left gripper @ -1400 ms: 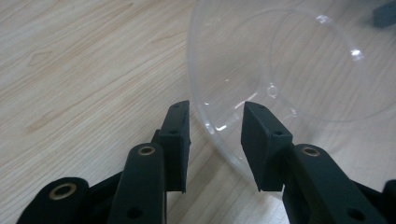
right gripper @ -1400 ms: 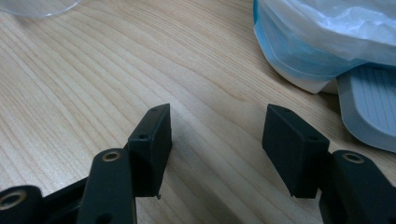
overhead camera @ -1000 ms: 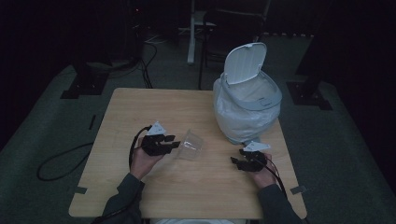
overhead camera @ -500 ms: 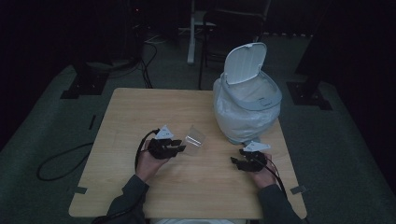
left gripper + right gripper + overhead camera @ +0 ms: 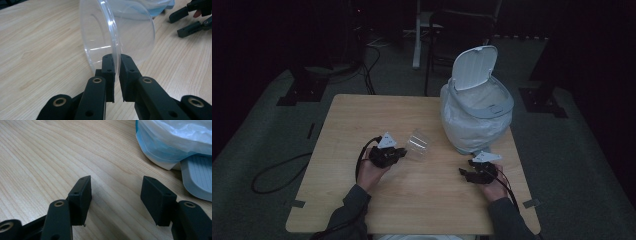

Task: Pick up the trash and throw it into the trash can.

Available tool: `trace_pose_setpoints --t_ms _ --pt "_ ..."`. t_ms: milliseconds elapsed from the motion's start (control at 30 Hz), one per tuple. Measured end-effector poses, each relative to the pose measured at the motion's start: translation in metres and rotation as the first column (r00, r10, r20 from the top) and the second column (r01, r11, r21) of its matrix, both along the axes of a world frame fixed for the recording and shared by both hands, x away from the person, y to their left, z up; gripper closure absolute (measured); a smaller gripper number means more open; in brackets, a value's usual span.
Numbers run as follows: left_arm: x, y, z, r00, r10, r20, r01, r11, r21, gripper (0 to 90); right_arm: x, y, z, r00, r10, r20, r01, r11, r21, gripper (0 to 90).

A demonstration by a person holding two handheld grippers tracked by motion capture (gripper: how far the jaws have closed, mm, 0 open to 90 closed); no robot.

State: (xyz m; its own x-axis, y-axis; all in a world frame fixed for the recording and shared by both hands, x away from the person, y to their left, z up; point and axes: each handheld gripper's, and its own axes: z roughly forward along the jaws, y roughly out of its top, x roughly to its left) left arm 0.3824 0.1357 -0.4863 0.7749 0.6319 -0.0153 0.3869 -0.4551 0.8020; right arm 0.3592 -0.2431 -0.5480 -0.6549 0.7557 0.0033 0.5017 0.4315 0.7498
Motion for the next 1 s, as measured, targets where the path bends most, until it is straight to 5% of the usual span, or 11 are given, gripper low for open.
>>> trace_pose_setpoints --t_ms 1000 --pt "0.001 0.019 0.024 0.9994 0.018 0.030 -0.017 0.9988 -0.047 84.4 0.000 0.001 0.000 1.0000 -0.007 -0.003 0.007 1.0000 -0.002 38.3"
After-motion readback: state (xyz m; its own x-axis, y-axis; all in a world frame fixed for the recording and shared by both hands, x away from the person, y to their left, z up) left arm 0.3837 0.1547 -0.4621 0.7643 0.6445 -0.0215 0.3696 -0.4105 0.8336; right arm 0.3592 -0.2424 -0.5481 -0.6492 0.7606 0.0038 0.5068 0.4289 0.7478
